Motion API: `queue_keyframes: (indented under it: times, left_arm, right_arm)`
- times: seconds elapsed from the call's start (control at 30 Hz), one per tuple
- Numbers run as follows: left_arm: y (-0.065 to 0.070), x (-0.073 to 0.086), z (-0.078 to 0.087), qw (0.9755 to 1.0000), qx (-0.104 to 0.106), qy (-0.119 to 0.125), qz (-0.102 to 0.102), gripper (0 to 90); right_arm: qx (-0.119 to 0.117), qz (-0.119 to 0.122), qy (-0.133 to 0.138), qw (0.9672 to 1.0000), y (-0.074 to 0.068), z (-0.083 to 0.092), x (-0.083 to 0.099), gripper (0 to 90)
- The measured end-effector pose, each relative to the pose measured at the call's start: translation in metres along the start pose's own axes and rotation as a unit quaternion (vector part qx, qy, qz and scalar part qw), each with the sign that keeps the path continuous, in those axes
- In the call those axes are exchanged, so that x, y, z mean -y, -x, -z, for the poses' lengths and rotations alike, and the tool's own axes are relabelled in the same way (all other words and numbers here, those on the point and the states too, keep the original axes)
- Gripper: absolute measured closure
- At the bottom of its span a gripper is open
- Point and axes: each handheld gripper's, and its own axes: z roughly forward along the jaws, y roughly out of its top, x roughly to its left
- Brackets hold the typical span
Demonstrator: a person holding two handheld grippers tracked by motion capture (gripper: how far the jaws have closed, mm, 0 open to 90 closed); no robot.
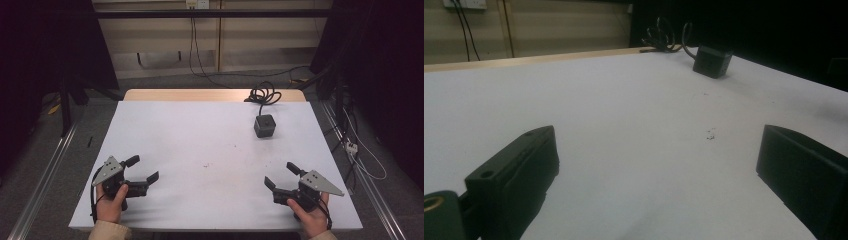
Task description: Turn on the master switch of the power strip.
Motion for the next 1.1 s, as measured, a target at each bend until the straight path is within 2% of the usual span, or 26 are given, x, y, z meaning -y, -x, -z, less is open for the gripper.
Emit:
queue_keyframes:
  times: [0.4,0.67,0.83,1.1]
  left_arm:
    - [0.001,-0.001,0.001,0.9999,0.002,0.001,-0.015,3.2]
    - [0.003,-0.001,-0.001,0.9998,0.012,0.0,-0.018,3.1]
    - [0.004,-0.002,-0.001,0.9995,0.014,-0.002,-0.029,3.1]
    - [0.005,-0.001,-0.002,0.9995,0.019,-0.001,-0.026,3.1]
  right_arm:
    - [-0.003,0.008,-0.009,0.9999,0.0,-0.009,-0.003,5.4]
    - [0.0,0.01,-0.019,0.9998,0.005,-0.022,-0.012,6.5]
    - [0.001,0.014,-0.022,0.9997,0.007,-0.03,-0.016,6.7]
    - [0.004,0.016,-0.027,0.9995,0.012,-0.044,-0.024,8.3]
